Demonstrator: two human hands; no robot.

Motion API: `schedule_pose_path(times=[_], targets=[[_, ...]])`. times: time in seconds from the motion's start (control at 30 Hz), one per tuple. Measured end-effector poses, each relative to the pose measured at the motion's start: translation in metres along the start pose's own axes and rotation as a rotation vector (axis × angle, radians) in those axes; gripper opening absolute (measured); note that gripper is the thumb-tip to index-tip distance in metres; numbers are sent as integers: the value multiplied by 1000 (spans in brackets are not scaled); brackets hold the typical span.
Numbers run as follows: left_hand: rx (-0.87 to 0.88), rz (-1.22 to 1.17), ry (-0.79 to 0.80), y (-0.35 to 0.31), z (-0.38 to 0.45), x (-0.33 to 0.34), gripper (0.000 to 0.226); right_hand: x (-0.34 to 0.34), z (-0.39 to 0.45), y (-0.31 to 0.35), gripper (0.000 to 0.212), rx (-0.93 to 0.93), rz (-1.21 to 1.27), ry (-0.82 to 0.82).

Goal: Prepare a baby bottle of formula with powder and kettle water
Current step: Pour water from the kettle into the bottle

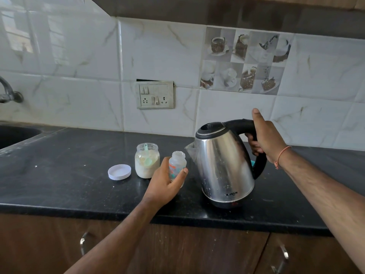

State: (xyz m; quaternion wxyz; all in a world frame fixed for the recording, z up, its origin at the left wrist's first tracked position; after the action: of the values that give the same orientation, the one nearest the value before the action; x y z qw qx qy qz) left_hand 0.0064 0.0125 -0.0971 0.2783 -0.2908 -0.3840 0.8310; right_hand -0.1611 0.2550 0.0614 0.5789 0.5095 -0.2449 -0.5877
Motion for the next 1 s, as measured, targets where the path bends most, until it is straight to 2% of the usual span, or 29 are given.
schedule_pose_path(times=[0.47,1.0], targets=[[-50,-24,-65,3,2,-1,24,11,2,16,77,-34,-68,38],[-63,2,24,3,2,-1,32,9,10,27,79,-87,-155,62]])
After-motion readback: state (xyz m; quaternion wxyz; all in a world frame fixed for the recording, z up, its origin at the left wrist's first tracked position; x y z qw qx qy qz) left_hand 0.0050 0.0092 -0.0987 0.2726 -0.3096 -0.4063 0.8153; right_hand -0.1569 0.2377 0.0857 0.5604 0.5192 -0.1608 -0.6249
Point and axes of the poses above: each hand's wrist, its own z-axis towards the middle knuckle, its own x-axis out of the palm, y = z × x, the point moved 1 cm from there along z, towards the middle knuckle, and after that the axes turned 3 degrees about -y, right-handed, at the moved point
